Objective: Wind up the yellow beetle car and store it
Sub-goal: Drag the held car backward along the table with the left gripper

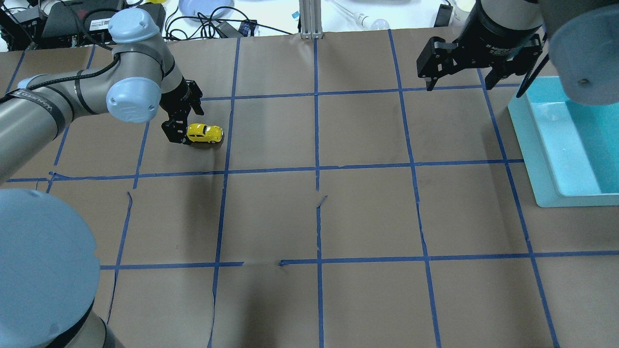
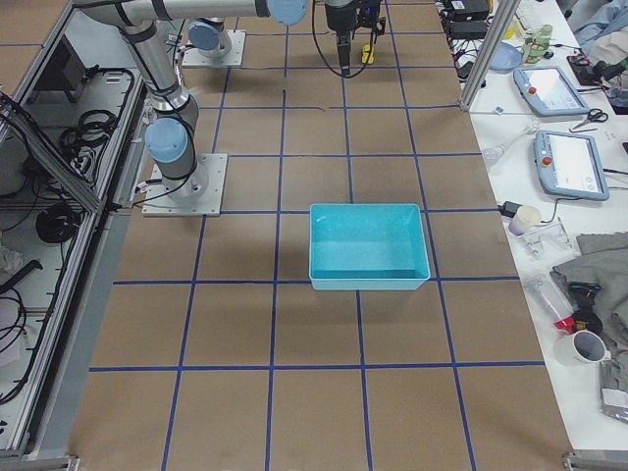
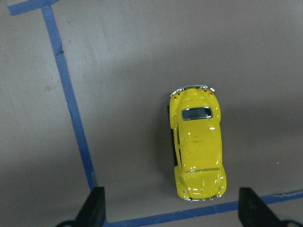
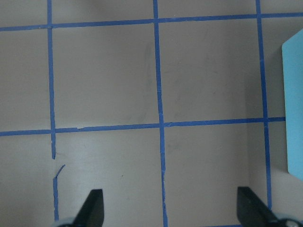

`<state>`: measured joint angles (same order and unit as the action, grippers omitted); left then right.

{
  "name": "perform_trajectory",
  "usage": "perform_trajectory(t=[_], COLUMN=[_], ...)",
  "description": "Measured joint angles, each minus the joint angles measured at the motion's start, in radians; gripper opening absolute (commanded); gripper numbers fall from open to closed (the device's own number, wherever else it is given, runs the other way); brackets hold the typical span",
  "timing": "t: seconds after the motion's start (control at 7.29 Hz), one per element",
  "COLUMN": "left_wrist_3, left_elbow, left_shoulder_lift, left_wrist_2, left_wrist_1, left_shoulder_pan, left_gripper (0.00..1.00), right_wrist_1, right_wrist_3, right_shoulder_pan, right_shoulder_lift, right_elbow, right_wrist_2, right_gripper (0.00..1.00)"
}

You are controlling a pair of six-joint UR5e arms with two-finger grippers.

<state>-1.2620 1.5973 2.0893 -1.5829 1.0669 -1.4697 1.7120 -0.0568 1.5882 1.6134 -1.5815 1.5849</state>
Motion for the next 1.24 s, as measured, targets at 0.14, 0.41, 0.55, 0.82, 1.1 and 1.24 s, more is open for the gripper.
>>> perform_trajectory(t=[0.14,0.41,0.55,0.82,1.1,1.24], left_wrist_3=[-0.001,-0.009,-0.011,-0.012,-0.011,-0.009], left_elbow=[0.0,-0.003,-0.003,-0.003,-0.004,-0.005], left_shoulder_lift=[0.02,0.05,0.06,0.071,0.074,0.073], left_wrist_2=[0.001,0.003,0.004,0.001,0.002,0.004], left_wrist_1=[-0.011,-0.037,-0.061,-0.081,-0.083,-0.084], left_shoulder_pan=[0.002,0.003,0.003,0.003,0.003,0.003], left_gripper=[1.0,1.0,1.0,0.59,0.0,0.0], right_wrist_1=[0.0,0.0,0.0,0.0,0.0,0.0], right_wrist_3=[0.0,0.0,0.0,0.0,0.0,0.0], right_shoulder_pan=[0.0,0.0,0.001,0.001,0.001,0.001], right_shoulder_lift=[0.0,0.0,0.0,-0.001,-0.001,-0.001], right_elbow=[0.0,0.0,0.0,0.0,0.0,0.0], right_wrist_2=[0.001,0.0,-0.001,-0.002,-0.002,-0.002], right_gripper=[1.0,1.0,1.0,1.0,1.0,1.0])
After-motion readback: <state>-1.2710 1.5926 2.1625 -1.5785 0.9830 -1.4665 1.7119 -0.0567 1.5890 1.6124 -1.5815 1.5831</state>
